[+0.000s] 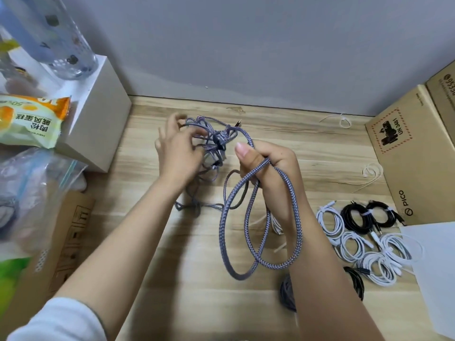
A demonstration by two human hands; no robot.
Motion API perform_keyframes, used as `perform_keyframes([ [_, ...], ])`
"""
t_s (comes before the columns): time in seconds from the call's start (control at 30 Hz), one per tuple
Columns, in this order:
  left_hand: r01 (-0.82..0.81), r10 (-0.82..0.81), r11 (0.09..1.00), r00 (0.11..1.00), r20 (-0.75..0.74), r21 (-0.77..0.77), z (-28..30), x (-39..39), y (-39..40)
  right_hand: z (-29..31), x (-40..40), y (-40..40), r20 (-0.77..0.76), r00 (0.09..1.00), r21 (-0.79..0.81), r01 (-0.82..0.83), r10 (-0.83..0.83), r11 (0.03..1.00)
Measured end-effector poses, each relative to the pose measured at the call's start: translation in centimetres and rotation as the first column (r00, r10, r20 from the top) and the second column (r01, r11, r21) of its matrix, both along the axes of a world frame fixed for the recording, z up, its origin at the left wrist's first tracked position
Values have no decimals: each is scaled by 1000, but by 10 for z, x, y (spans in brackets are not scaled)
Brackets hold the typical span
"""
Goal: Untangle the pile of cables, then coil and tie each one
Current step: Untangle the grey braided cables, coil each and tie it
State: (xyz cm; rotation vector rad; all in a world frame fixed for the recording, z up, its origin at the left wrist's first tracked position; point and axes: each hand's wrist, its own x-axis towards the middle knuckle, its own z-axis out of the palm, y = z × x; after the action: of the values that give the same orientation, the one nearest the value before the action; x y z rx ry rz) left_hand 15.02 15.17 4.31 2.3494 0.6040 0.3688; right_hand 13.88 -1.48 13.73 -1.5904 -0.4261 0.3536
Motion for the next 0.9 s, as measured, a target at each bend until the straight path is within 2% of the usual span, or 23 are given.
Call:
perform_keyframes([
  [0.07, 185, -181, 981, 981, -65, 64, 0, -4, -10, 0, 1, 0, -34, 999, 34, -37, 38, 999],
  [0.17, 266, -286, 941, 955, -73, -210, -1, 1, -16, -3, -1, 4, -18, 989, -39, -146, 146, 989],
  [0.2, 270, -290, 936, 955, -60, -227, -3, 3, -17, -5, -4, 7, 4, 983, -74, -183, 184, 980],
  [0.3, 231, -221, 972, 961, -168, 45, -11, 14, -20, -6, -15, 19, 43, 961, -120, -266, 273, 956],
  [0.37, 165, -151, 985, 967, -203, 56, -9, 20, -21, -4, -22, 24, 105, 939, -126, -314, 327, 941],
  [0.57, 38, -36, 999, 975, -219, 5, -23, 34, -3, 19, -21, 5, 266, 896, -39, -358, 355, 933],
  [0.7, 23, -46, 995, 968, -245, -94, -28, 38, 2, 20, -20, 2, 303, 895, -10, -339, 326, 941],
  [0.8, 28, -69, 988, 959, -275, -153, -29, 41, 4, 17, -20, -4, 273, 914, 45, -323, 300, 945],
  [0.9, -10, -56, 953, 976, -212, -301, -24, 43, 5, 15, -20, -9, 116, 971, 155, -227, 210, 962],
])
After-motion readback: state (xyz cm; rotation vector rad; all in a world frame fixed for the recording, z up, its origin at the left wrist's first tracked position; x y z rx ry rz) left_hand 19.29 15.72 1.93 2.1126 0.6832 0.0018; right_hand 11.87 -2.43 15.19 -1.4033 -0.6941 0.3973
